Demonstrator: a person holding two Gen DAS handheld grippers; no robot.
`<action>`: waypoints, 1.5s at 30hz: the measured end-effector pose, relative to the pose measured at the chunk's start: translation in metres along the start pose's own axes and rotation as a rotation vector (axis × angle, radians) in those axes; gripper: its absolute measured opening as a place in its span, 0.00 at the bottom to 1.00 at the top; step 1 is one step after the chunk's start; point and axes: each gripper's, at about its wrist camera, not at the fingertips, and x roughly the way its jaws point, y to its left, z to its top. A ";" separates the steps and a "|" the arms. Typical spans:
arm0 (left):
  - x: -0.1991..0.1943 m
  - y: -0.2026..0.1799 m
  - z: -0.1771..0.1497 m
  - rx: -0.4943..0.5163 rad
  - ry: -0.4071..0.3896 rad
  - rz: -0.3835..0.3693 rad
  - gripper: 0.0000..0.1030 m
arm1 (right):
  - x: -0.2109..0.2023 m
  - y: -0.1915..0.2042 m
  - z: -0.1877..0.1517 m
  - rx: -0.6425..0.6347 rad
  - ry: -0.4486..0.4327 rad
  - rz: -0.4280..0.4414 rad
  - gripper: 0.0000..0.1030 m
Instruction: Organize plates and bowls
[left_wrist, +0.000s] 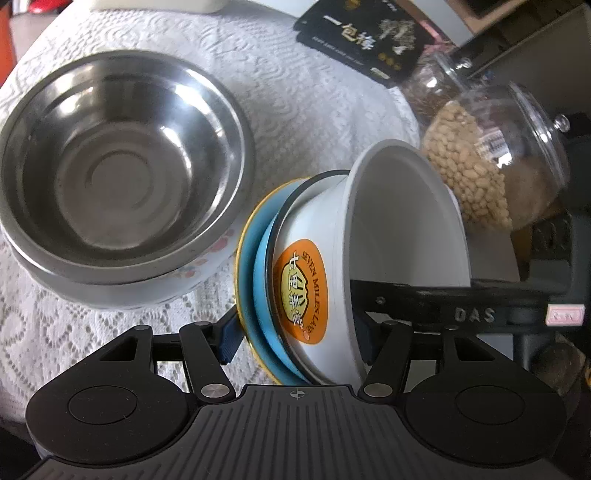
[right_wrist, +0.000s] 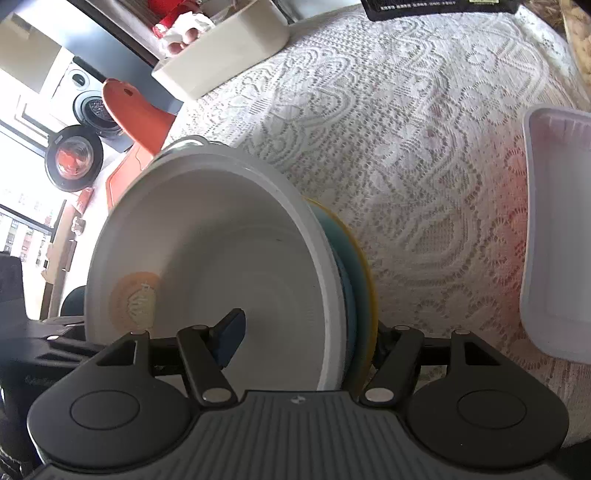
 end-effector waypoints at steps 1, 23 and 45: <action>0.000 -0.001 0.001 0.002 -0.002 -0.001 0.62 | 0.001 -0.003 0.000 0.016 0.004 0.007 0.66; 0.008 -0.013 0.010 0.005 -0.007 0.048 0.62 | -0.001 -0.008 -0.005 0.038 0.010 0.023 0.63; -0.051 -0.021 0.042 0.043 -0.164 -0.038 0.62 | -0.053 0.045 0.033 -0.030 -0.093 -0.050 0.62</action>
